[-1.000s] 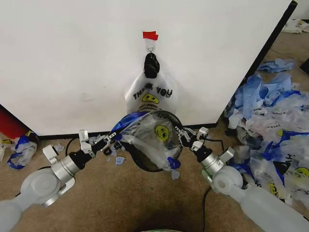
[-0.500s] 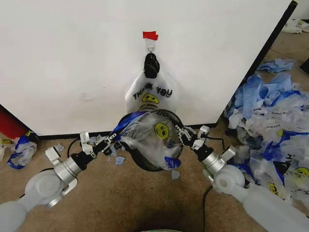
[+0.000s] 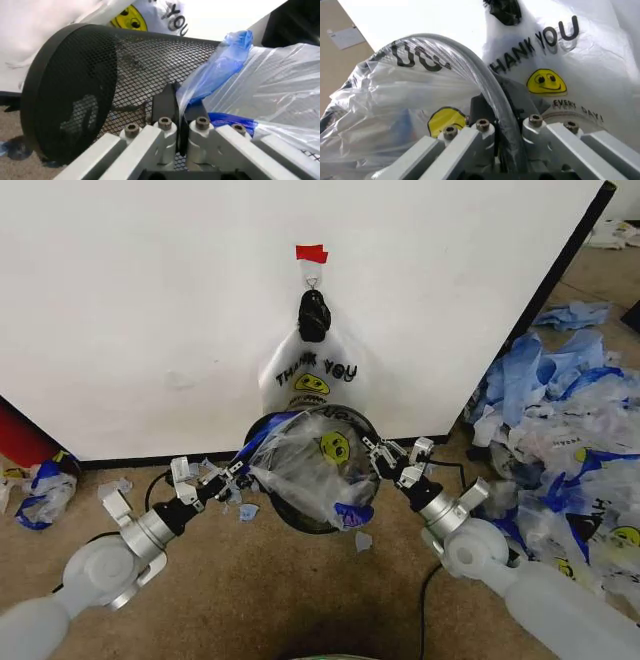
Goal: Pick up the garbage bag from the wall and place it over the trash bin.
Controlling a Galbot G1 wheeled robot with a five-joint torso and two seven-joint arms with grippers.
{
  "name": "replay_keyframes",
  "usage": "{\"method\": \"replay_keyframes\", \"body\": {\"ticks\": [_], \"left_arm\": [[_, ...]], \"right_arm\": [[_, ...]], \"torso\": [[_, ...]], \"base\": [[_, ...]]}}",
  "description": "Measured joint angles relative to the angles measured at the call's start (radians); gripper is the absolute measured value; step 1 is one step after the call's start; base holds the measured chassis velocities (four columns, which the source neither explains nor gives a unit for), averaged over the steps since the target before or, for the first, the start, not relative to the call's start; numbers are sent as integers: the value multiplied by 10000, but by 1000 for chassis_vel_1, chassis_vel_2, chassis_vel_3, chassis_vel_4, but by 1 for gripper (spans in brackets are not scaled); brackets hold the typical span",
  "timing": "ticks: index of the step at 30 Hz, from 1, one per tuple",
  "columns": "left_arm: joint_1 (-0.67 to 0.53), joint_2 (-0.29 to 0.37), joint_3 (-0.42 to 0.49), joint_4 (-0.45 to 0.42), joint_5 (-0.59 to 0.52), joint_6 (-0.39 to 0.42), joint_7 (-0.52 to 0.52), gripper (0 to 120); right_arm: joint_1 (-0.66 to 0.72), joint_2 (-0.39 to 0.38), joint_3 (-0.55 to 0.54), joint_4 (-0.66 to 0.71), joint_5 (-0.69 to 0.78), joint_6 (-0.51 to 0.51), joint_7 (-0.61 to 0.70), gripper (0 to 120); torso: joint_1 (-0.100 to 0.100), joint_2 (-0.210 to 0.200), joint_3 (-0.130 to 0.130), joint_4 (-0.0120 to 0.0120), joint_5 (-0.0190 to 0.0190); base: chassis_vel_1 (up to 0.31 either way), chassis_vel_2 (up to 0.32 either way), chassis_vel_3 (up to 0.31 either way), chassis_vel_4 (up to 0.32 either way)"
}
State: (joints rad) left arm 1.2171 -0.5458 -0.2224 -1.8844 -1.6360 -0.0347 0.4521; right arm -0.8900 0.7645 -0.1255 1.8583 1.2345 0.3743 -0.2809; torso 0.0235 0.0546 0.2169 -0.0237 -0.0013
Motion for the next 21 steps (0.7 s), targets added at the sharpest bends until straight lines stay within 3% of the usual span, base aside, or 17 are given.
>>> {"method": "replay_keyframes", "body": {"ticks": [11,16,21], "left_arm": [[-906,-281,1164,762,298,-369,-48,0],[-923,-340,1161,841,349,-478,-35,0],[-451,-189,708,465,252,-473,-50,18]], "right_arm": [[95,119,-10,-190,0,-13,11,1],[22,147,-14,-203,-71,-11,7,1],[-23,189,-42,-228,-177,11,11,1]], "torso": [[0,0,0,0,1],[0,0,0,-1,2],[0,0,0,4,6]], "base": [[0,0,0,0],[0,0,0,0],[0,0,0,0]]}}
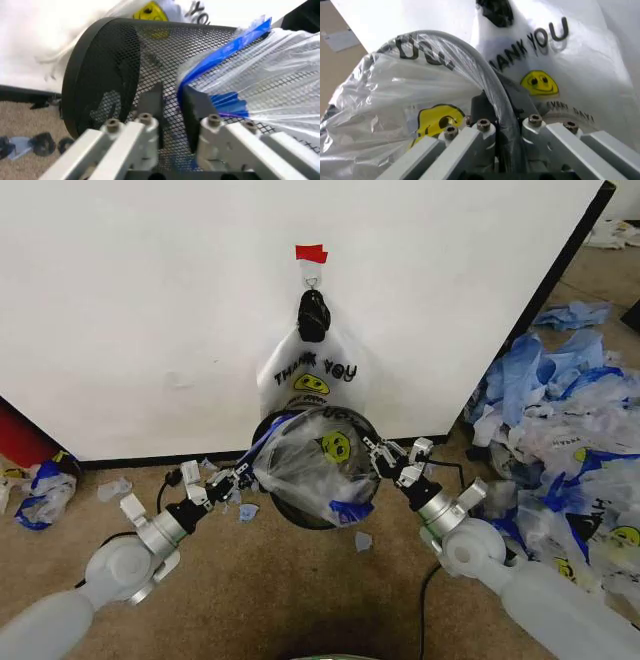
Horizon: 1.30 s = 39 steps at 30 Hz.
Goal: Pick up the garbage bag from the wall and place it over the trash bin.
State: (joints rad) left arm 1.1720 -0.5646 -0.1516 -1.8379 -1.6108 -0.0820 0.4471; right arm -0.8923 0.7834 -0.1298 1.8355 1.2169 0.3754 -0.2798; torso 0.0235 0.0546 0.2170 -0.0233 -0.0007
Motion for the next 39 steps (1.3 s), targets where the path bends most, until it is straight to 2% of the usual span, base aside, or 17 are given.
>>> {"method": "replay_keyframes", "body": {"ticks": [5,7,11,12,14,16,18,20,21,24,31,39], "left_arm": [[422,86,-391,-330,-4,-152,-129,40],[475,87,-442,-359,1,-196,-160,43],[539,52,-539,-402,56,-459,-389,58],[539,52,-539,-402,56,-459,-389,58],[587,60,-653,-469,48,-527,-516,70],[610,87,-717,-491,53,-546,-552,74],[660,140,-891,-569,53,-577,-729,87],[667,141,-918,-599,59,-601,-814,87],[684,133,-937,-620,84,-646,-889,95],[851,71,-1023,-685,215,-709,-1015,100],[1134,-35,-1299,-697,590,-930,-1511,100],[1460,-144,-1543,-804,1195,-1472,-2435,100]], "right_arm": [[59,57,-80,-66,-115,14,-3,1],[65,65,-87,-66,-120,15,-3,1],[71,85,-105,-59,-174,12,6,1],[71,85,-105,-59,-174,12,6,1],[45,82,-104,-54,-179,8,18,1],[18,78,-103,-55,-180,-3,34,1],[-67,77,-69,-71,-197,-18,124,1],[-93,84,-58,-96,-242,-21,191,1],[-112,102,-54,-131,-280,-21,237,1],[-164,196,-50,-160,-272,-65,525,1],[-174,337,-55,-147,-232,-321,1390,1],[-291,817,-48,361,-247,-267,3353,1]], "torso": [[0,0,1,-3,-3],[0,0,0,-3,-5],[0,0,0,-3,-6],[0,0,0,-3,-6],[0,0,-1,-4,-8],[0,0,-1,-4,-5],[0,0,-1,-3,-5],[0,0,-1,-4,-6],[0,0,-1,-4,-5],[0,0,-1,-4,-5],[0,0,-1,-4,-6],[0,0,-1,-2,-7]], "base": [[0,0,0,0],[0,0,0,0],[0,0,0,0],[0,0,0,0],[0,0,0,0],[0,0,0,0],[0,0,0,0],[0,0,0,0],[0,0,0,0],[0,0,0,0],[0,0,0,0],[0,0,0,0]]}}
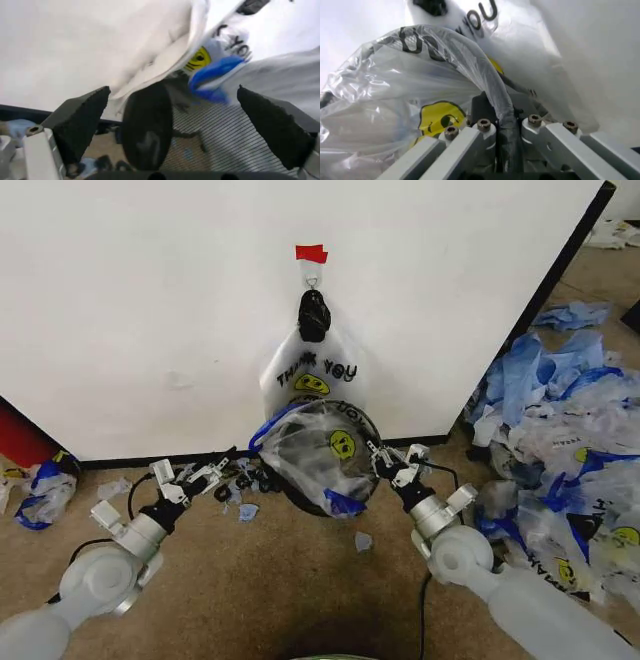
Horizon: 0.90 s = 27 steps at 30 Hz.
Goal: Pick up the garbage bag from the wall and place it over the trash bin.
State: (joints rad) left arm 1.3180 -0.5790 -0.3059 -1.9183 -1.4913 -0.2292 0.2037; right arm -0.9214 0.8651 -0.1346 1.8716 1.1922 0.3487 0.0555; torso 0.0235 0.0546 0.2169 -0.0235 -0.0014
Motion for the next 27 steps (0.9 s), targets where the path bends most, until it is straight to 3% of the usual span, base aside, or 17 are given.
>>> {"method": "replay_keyframes", "body": {"ticks": [3,12,27], "left_arm": [[261,-59,49,-372,478,-588,-733,100],[546,38,85,-773,790,-1303,-1516,100],[673,96,363,-2769,2061,-1420,-3265,100]], "right_arm": [[-170,277,46,447,-12,377,859,1],[-402,1176,73,764,-660,1217,2004,1],[-361,1568,156,230,-4786,1744,2282,1]], "torso": [[0,0,0,-2,-2],[0,0,0,0,5],[0,0,-1,-1,5]], "base": [[0,0,0,0],[0,0,0,0],[0,0,0,0]]}}
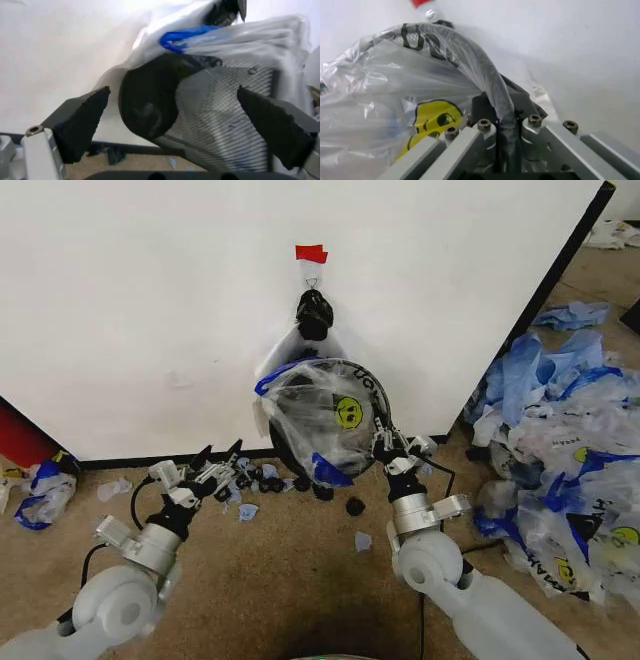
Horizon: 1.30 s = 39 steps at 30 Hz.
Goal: Pick up the garbage bag from the wall and place it over the trash bin.
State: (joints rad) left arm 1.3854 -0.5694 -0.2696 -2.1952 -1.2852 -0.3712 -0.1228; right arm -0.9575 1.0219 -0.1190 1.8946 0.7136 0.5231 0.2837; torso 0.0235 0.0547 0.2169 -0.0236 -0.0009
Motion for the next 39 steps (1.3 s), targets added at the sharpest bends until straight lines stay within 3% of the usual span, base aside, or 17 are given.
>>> {"method": "replay_keyframes", "body": {"ticks": [7,14,19,32,39], "left_arm": [[23,116,254,7,158,135,-375,100],[185,193,230,-82,157,198,-745,100],[434,259,426,-607,160,431,-953,100],[259,212,773,-1111,-243,1190,-1683,100],[1139,68,517,-1130,232,848,-1662,100]], "right_arm": [[-5,-93,-409,-634,-657,-233,378,0],[56,238,-631,-1027,-133,-501,742,0],[153,266,-757,-1091,19,-765,1205,0],[155,281,-820,-977,-426,-352,571,0],[262,696,-749,-343,1529,-587,1652,0]], "torso": [[0,0,0,0,-4],[0,0,1,2,-5],[0,0,0,-2,-2],[0,0,0,-1,-1],[0,0,0,3,-2]], "base": [[0,0,0,0],[0,0,0,0],[0,0,0,0],[0,0,0,0],[0,0,0,0]]}}
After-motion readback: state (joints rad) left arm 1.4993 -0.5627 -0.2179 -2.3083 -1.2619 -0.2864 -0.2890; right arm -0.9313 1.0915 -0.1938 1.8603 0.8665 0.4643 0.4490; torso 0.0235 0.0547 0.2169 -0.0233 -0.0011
